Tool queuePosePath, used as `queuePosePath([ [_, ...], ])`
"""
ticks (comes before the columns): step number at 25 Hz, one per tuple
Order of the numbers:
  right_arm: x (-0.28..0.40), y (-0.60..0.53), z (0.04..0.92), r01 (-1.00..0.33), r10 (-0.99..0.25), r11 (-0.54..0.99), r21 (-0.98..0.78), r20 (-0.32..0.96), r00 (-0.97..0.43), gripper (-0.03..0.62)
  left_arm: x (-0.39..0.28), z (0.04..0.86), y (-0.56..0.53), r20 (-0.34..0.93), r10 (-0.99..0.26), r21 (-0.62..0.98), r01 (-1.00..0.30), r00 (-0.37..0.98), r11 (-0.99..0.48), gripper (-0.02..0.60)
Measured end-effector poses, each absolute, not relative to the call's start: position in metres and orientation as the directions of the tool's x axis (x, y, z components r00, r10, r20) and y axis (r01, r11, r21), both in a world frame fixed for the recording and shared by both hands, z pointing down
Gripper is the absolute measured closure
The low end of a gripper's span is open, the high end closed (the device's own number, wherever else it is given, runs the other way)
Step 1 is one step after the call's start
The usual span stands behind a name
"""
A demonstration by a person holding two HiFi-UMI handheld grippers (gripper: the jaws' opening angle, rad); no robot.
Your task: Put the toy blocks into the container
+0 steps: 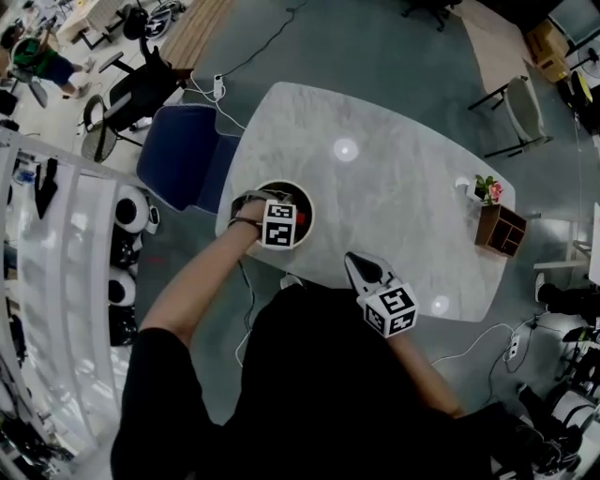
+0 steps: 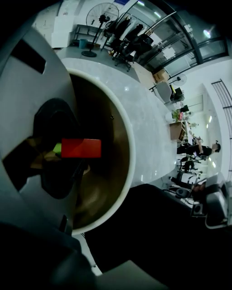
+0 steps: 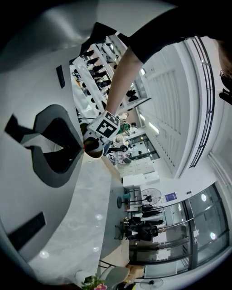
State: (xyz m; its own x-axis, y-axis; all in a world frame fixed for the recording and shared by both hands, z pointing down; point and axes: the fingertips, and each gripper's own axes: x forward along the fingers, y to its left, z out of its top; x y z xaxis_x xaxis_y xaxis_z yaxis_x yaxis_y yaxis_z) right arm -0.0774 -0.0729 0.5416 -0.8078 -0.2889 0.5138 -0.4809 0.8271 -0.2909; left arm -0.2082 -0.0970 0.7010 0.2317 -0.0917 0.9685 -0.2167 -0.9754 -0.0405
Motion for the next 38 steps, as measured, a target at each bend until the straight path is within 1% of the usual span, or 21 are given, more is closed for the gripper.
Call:
queuePosePath([
  [4,-0.078,-0.073,0.546,-0.484,-0.282,0.821,-0.304,0.521,-0.806,0.594,-0.201,0.707,-0.096,0.968,-0.074,-0.026,-0.201,0.238,-0.979,0.453],
  [8,-0.084,-0.072,0.547,-0.475,-0.273,0.822,-0.312,0.517,-0.812,0.594,-0.191,0.706,-0.097,0.959,-0.066,-0.005,-0.218,0.275,-0.976,0.453],
  [11,-0.087,-0.07,0.548,-0.471,-0.267,0.824,-0.317,0.515,-0.814,0.594,-0.19,0.711,-0.094,0.959,-0.052,0.008,-0.211,0.279,-0.977,0.453],
  [18,-0.079,-0.076,0.555,-0.516,-0.297,0.782,-0.349,0.518,-0.802,0.594,-0.188,0.713,-0.093,0.958,-0.051,0.004,-0.19,0.281,-0.982,0.451],
  [19,-0.08,-0.076,0.555,-0.517,-0.298,0.781,-0.35,0.518,-0.802,0.594,-0.187,0.713,-0.094,0.956,-0.054,0.004,-0.197,0.288,-0.98,0.447],
  [23,-0.084,-0.075,0.554,-0.511,-0.296,0.785,-0.35,0.513,-0.806,0.594,-0.19,0.708,-0.099,0.951,-0.076,-0.005,-0.23,0.3,-0.973,0.368],
  [24,-0.084,-0.076,0.553,-0.509,-0.296,0.787,-0.349,0.511,-0.807,0.594,-0.192,0.705,-0.1,0.95,-0.083,-0.01,-0.237,0.3,-0.972,0.364],
  [34,-0.087,-0.069,0.551,-0.479,-0.278,0.812,-0.334,0.501,-0.82,0.594,-0.209,0.673,-0.11,0.927,-0.187,-0.065,-0.353,0.325,-0.933,0.364],
  [38,-0.089,-0.063,0.546,-0.457,-0.265,0.829,-0.323,0.492,-0.829,0.594,-0.215,0.65,-0.11,0.896,-0.264,-0.089,-0.439,0.356,-0.894,0.364],
])
